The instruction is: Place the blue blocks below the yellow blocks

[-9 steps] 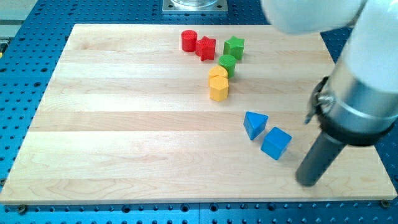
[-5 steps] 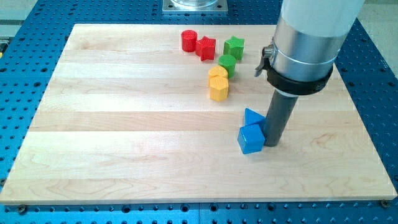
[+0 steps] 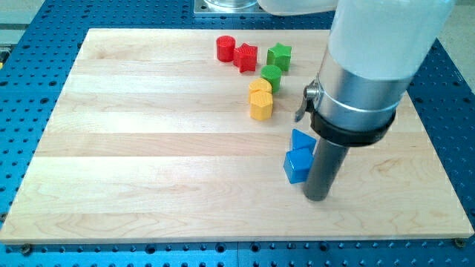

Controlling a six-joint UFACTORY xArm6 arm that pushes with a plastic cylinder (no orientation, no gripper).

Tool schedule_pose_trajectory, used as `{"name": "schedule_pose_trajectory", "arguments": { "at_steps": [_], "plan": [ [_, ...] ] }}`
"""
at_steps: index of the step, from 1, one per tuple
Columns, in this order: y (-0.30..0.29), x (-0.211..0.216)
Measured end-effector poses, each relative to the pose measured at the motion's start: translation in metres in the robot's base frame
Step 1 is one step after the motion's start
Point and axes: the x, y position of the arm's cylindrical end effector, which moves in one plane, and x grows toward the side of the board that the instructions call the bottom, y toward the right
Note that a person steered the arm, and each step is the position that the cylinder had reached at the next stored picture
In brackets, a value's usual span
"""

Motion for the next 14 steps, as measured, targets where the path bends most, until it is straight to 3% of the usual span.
{"name": "schedule_pose_trajectory", "arguments": {
  "at_steps": [6, 8, 9, 11, 12, 14],
  "plan": [
    [0.012, -0.082],
    [-0.047, -0.082],
    [-0.039, -0.082],
    [0.049, -0.082],
    [0.049, -0.076],
    [-0.021, -0.049]
  ]
}}
